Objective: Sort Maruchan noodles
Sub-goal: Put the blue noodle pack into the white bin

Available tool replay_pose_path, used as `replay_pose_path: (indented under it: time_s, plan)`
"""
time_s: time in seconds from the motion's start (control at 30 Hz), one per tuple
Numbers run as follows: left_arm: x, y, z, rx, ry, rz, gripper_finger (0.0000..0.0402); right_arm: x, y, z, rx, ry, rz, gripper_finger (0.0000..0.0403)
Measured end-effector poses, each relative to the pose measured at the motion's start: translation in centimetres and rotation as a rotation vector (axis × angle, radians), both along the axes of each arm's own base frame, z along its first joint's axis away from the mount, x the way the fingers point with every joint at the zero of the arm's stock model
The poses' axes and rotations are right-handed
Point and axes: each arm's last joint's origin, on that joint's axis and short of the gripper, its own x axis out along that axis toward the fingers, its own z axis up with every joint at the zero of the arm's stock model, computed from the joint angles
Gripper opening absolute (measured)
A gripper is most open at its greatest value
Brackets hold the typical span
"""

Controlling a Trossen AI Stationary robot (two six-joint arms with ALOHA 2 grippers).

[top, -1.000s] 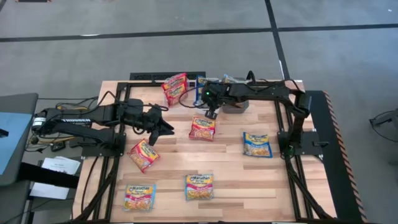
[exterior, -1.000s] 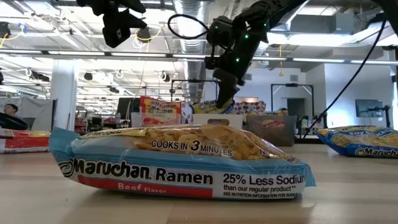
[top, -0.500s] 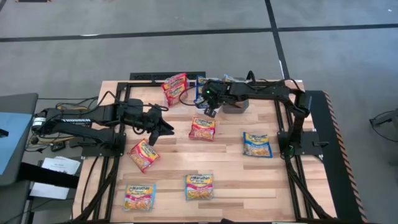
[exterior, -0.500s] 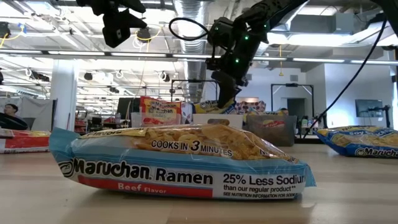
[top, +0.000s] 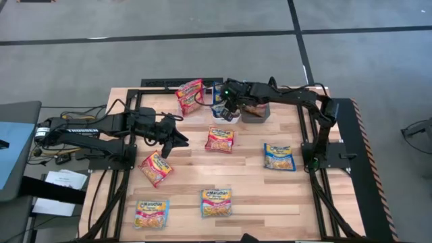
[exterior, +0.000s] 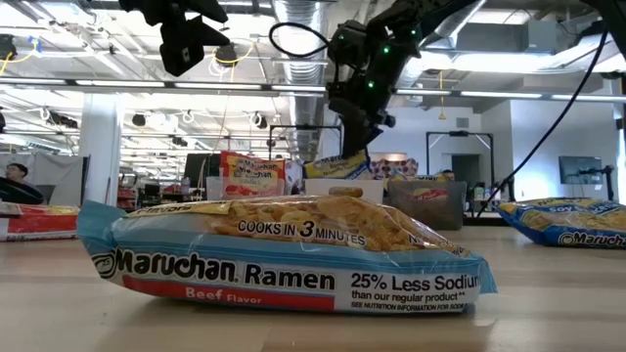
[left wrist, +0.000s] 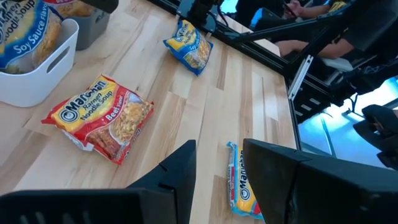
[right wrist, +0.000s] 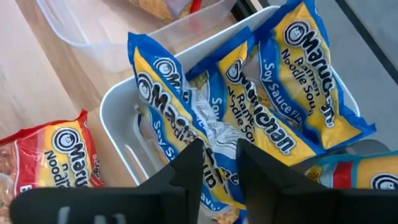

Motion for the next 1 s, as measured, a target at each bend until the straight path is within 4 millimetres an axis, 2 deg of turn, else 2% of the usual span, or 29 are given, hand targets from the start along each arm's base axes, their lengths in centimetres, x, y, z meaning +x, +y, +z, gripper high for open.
replay_pose_path:
  time_s: [0.13,0.27,0.4,0.5,0.67,0.83,1.0]
  plan:
    - [0.0,0.0,0.0,0.000,0.000,0.000,0.0118,0.0,0.0,0.7,0.002,0.010,0.005,0.0143]
    - [0.0,0.0,0.0,0.000,0.003,0.000,0.0118,0.0,0.0,2.5,0.006,0.013,0.000,0.0158]
    - [0.0,0.0,0.0,0.012,0.003,-0.005,0.0118,0.1,0.3,4.0,0.013,0.004,-0.005,0.0164]
    - [0.0,0.0,0.0,0.013,0.003,-0.006,0.0118,-0.1,0.8,4.4,0.063,0.024,0.013,0.0163]
    - [0.0,0.0,0.0,0.013,0.003,-0.006,0.0118,-0.3,1.4,3.7,0.258,0.031,0.030,0.0162]
    - [0.0,0.0,0.0,0.013,0.003,-0.005,0.0118,0.1,1.2,2.3,0.293,0.070,0.002,0.0162]
    - [0.0,0.0,0.0,0.005,0.004,-0.002,0.0118,0.5,0.6,0.0,0.305,0.159,-0.022,0.0162]
